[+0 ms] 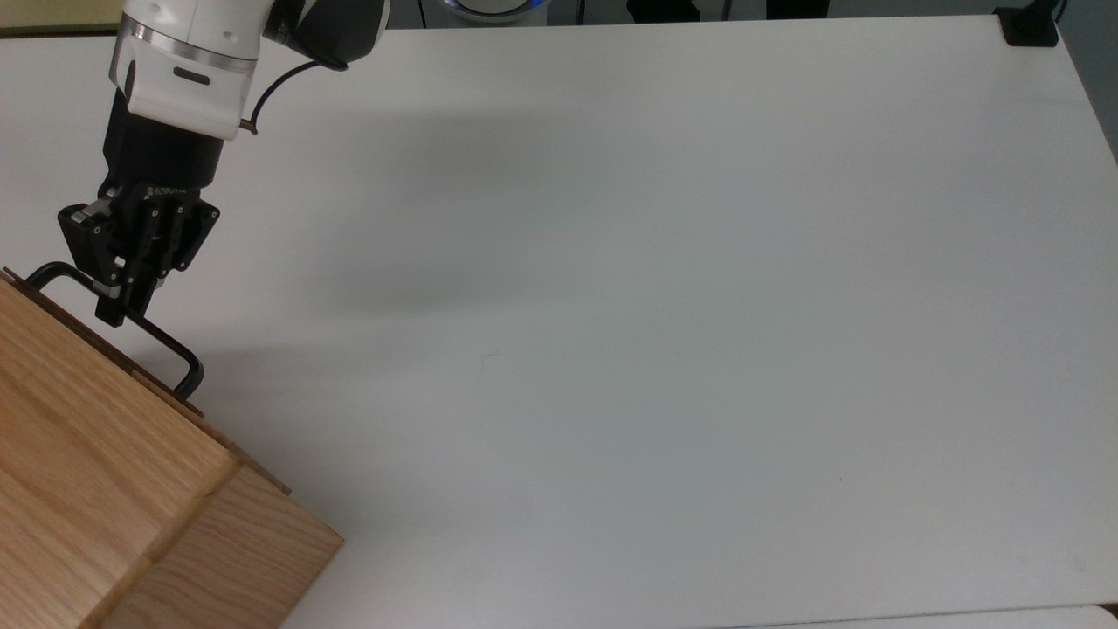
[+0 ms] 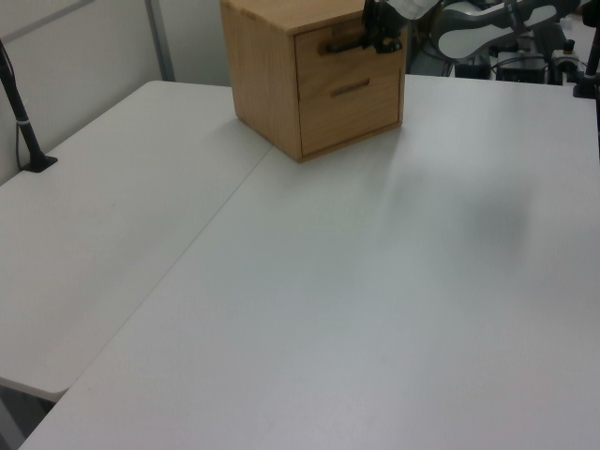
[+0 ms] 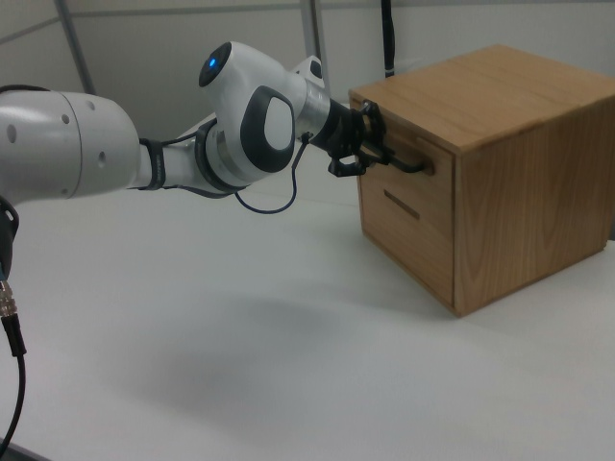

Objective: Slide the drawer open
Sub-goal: 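Lower onto the black handle and close the gripper around it, then pull the handle away from the cabinet, sliding the drawer out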

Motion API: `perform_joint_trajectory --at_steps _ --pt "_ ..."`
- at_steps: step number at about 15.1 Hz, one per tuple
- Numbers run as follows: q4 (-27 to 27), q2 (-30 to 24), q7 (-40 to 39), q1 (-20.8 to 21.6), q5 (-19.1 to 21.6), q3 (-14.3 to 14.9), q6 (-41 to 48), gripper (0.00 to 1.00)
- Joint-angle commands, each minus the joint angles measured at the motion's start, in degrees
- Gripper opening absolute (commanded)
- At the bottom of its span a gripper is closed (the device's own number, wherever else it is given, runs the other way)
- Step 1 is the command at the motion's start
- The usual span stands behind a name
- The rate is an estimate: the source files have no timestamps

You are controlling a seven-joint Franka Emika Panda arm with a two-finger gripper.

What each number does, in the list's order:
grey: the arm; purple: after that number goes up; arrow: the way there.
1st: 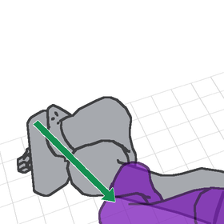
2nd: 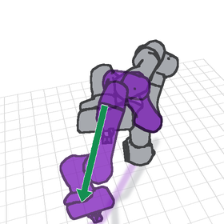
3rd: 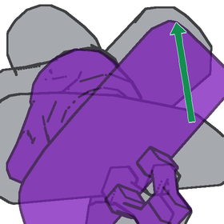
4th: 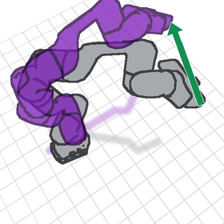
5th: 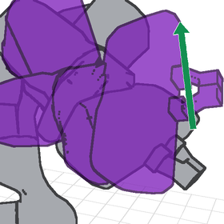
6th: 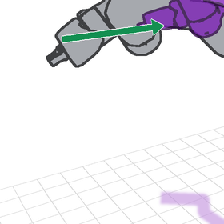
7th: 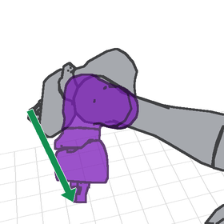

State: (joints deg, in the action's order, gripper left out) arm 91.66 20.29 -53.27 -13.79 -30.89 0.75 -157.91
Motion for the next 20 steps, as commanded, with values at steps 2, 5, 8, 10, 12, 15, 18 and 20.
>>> perform_joint_trajectory --at_steps 2,5,8,10,12,15,18,20 --pt "4.0 -4.4 5.3 1.9 -1.2 -0.2 -0.2 0.03" --pt "9.0 -8.2 7.8 3.0 -1.2 -0.2 0.4 0.01" --pt "13.7 -12.9 11.5 5.0 -1.2 -0.3 2.6 0.01" --pt "15.6 -14.8 13.8 6.5 -1.2 -0.3 4.3 0.01" --pt "16.8 -16.3 15.2 7.6 -1.2 -0.3 6.5 0.01" --pt "17.2 -17.0 16.4 8.3 -1.4 -0.7 8.7 0.00" --pt "17.1 -16.7 16.4 8.1 -1.5 -1.1 9.4 0.05" --pt "16.5 -16.2 16.4 7.6 -1.5 -1.1 9.3 0.32"
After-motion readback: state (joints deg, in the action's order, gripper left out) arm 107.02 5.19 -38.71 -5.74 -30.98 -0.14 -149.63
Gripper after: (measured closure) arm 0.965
